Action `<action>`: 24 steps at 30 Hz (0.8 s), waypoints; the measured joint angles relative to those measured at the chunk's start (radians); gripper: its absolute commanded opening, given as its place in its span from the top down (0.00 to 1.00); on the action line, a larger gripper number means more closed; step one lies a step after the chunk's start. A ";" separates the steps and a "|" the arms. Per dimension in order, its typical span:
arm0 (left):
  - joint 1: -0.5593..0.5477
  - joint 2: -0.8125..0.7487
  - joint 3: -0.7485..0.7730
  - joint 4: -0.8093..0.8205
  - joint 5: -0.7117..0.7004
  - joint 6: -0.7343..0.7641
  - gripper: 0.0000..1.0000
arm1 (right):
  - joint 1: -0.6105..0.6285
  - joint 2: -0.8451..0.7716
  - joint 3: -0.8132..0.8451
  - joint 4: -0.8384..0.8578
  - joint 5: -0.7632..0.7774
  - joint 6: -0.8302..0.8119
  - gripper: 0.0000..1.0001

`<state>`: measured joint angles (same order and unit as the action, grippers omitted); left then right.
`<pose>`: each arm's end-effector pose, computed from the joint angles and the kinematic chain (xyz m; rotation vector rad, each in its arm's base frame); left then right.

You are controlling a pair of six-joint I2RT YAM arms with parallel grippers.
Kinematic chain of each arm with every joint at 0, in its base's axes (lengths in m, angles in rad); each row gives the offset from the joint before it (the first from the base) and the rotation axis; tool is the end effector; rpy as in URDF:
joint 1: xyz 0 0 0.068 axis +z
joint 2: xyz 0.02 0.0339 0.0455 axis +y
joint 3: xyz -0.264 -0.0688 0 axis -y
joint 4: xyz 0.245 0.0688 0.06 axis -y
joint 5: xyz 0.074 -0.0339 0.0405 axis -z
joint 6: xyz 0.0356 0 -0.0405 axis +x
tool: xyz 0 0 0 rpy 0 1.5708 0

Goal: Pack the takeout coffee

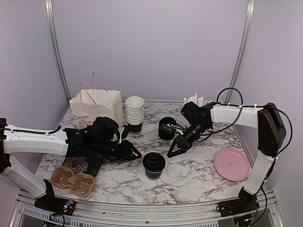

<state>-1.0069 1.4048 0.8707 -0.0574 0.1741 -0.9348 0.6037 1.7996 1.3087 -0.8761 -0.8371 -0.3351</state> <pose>0.1596 -0.2639 0.2400 0.2027 2.4503 -1.2013 0.2682 0.2171 0.2122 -1.3745 2.4295 1.2674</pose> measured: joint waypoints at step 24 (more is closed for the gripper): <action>0.018 0.132 0.021 0.075 0.084 -0.031 0.74 | 0.084 0.066 -0.058 -0.022 -0.196 0.006 0.56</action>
<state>-0.9890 1.5372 0.8917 0.0177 0.2581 -0.9653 0.6872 1.8656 1.2507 -0.8978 -1.0332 -0.3294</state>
